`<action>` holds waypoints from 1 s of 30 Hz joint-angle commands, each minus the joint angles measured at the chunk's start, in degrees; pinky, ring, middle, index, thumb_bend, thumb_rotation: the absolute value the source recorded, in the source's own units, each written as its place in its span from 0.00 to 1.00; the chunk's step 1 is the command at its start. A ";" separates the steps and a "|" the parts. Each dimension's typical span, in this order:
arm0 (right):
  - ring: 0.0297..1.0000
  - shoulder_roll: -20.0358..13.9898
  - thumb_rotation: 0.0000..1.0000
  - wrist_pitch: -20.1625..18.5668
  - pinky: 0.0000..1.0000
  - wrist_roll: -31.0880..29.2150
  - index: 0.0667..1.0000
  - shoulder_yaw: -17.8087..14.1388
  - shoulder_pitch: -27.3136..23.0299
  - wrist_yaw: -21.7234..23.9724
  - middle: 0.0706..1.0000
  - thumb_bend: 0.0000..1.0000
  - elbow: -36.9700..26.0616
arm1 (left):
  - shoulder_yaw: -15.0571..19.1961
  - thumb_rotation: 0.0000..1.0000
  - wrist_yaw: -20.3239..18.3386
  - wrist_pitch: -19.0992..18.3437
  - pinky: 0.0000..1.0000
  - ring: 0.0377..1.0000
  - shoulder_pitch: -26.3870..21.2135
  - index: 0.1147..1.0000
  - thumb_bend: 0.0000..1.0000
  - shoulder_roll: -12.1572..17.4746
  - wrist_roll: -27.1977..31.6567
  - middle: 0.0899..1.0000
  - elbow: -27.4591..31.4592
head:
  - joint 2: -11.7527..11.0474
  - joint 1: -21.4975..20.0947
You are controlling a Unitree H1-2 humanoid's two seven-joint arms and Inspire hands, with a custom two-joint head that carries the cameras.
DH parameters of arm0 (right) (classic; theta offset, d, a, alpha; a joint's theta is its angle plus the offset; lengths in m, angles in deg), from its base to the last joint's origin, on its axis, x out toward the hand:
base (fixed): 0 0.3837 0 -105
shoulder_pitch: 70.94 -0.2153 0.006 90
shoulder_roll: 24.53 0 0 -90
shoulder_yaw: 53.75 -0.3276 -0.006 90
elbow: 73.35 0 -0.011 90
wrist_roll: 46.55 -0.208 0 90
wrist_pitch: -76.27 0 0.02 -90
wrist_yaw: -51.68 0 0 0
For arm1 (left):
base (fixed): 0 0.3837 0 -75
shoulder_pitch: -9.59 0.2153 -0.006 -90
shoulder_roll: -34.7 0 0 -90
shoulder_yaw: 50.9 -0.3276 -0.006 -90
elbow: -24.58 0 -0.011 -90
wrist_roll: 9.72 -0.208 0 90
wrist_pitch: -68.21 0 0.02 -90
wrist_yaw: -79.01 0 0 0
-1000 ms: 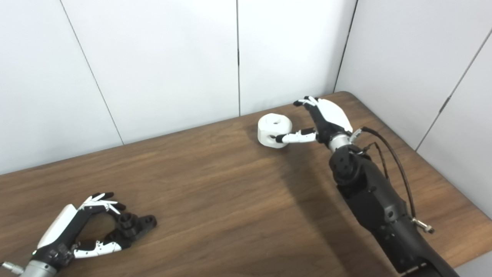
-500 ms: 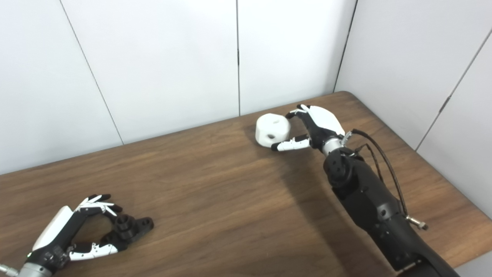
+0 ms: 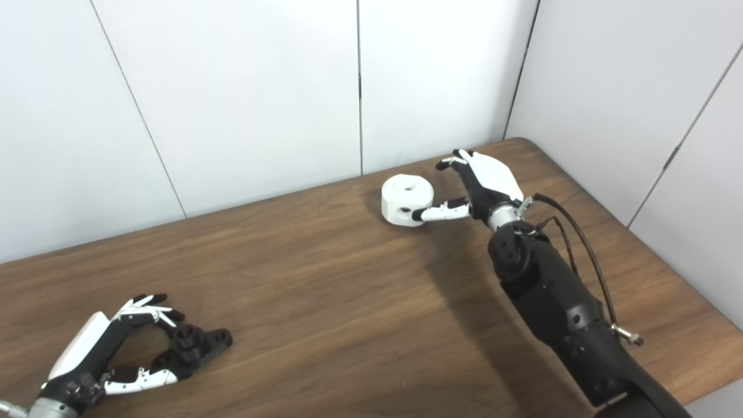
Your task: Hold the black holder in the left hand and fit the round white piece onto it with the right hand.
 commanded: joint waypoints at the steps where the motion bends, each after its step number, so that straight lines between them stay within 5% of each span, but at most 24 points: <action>1: 1.00 -1.09 0.52 1.52 1.00 0.82 0.80 -1.09 -3.04 -1.70 0.96 0.93 -1.04 | 0.51 0.04 0.08 0.72 1.00 0.92 -1.14 0.41 0.52 1.22 0.33 0.69 1.38 | 0.05 -0.06; 15: 1.00 -0.73 0.46 0.36 1.00 0.15 0.80 0.04 -5.10 0.78 0.96 0.92 0.02 | 0.86 0.04 -0.32 -0.85 1.00 0.92 -0.08 0.41 0.52 1.10 0.37 0.69 4.03 | 0.24 0.79; 30: 1.00 0.93 0.45 3.64 1.00 -1.46 0.78 1.20 -6.55 1.39 0.95 0.95 4.37 | 1.41 0.04 -0.65 -1.64 1.00 0.92 0.89 0.41 0.52 1.32 0.48 0.69 5.67 | 0.86 1.69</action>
